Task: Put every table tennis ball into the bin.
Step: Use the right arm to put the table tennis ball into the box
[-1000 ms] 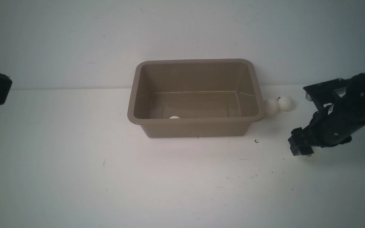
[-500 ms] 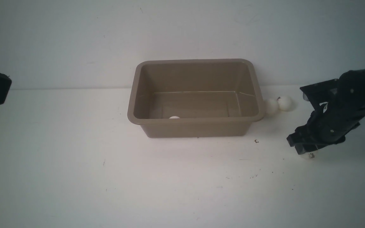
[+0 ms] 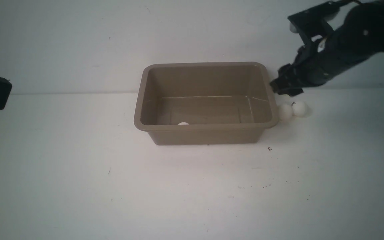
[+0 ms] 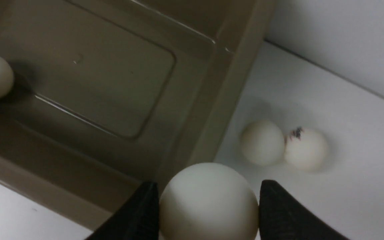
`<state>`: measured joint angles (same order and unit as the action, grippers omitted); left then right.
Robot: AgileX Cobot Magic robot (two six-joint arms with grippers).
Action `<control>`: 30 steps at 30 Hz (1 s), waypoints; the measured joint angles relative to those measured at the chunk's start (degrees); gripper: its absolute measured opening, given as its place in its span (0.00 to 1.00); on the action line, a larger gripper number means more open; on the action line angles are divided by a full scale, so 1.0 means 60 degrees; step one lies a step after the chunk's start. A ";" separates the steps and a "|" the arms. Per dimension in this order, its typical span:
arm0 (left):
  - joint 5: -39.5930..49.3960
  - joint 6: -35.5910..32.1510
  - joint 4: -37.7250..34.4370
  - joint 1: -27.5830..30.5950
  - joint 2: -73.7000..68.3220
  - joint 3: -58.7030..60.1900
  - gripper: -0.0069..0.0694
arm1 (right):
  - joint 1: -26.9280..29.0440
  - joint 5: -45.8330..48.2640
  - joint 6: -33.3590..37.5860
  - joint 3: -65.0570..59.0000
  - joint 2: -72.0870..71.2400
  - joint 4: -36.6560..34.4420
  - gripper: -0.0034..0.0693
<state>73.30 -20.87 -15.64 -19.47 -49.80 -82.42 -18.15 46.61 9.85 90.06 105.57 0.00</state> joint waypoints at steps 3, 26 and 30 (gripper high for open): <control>0.0000 0.0000 0.0000 0.0000 0.0000 0.0000 0.41 | -0.0298 0.0445 0.0000 0.1061 0.0793 0.0000 0.53; 0.0000 0.0000 0.0003 0.0000 0.0000 0.0000 0.41 | -0.0462 0.1443 0.0562 0.3189 0.3071 -0.1132 0.73; 0.0000 0.0000 0.0012 0.0000 0.0000 0.0000 0.41 | -0.0395 0.1375 0.0161 0.3189 0.2747 -0.0258 0.74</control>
<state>73.30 -20.87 -15.57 -19.47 -49.80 -82.42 -20.52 54.87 10.81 109.20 122.05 -1.55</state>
